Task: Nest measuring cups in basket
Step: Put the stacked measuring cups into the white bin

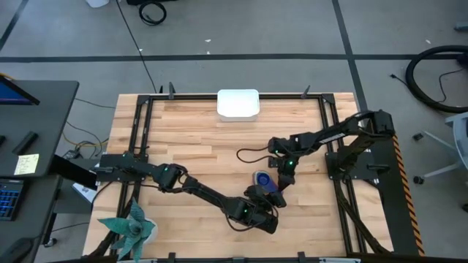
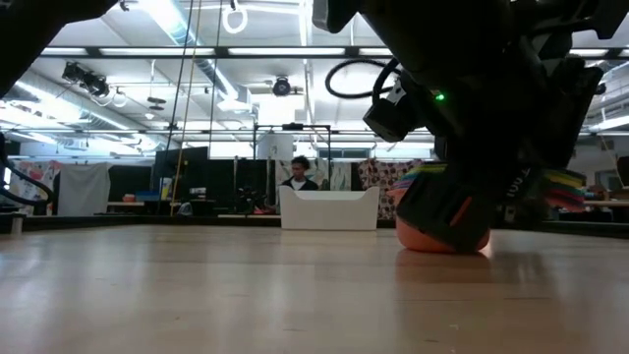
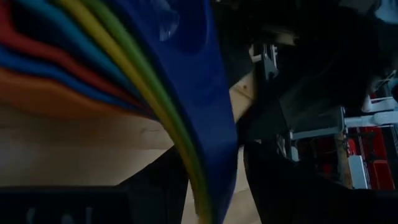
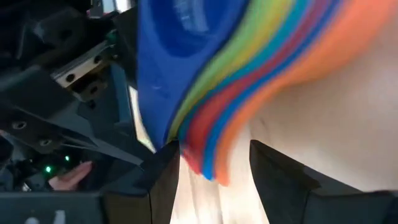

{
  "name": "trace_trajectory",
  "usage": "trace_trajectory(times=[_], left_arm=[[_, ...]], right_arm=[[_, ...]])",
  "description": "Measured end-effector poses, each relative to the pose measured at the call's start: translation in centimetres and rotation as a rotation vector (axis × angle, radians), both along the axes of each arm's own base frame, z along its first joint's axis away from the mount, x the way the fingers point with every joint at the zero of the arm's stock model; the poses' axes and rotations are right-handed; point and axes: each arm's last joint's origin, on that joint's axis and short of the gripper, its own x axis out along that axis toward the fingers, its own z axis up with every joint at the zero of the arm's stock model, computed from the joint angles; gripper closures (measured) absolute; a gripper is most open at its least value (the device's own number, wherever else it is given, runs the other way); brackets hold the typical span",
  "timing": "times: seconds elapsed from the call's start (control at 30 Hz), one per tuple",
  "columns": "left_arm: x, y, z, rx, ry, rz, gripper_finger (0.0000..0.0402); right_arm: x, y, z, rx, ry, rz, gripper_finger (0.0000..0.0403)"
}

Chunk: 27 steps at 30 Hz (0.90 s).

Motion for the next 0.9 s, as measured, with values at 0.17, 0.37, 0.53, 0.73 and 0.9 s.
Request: trace_trajectory(times=[0.17, 0.37, 0.53, 0.73, 0.9], left_arm=[[0.0, 0.0, 0.0, -0.001, 0.0, -0.003, 0.0246], [0.0, 0.0, 0.0, 0.0, -0.002, 0.0, 0.0246], [0.0, 0.0, 0.4, 0.012, -0.005, -0.003, 0.0246], [-0.1, -0.3, 0.5, 0.019, 0.005, -0.022, 0.0246], [-0.1, -0.2, -0.1, 0.032, 0.026, -0.019, 0.0246]], right_arm=[[0.3, 0.8, 0.1, -0.009, -0.025, 0.025, 0.0204], [0.2, 0.6, 0.1, 0.0, -0.032, 0.026, 0.0204], [0.4, 0.7, 0.3, 0.077, -0.035, 0.037, 0.0204], [0.5, 1.5, 0.4, 0.07, -0.042, 0.053, 0.0204], [0.4, 0.8, 0.1, -0.011, -0.014, 0.006, 0.0208]])
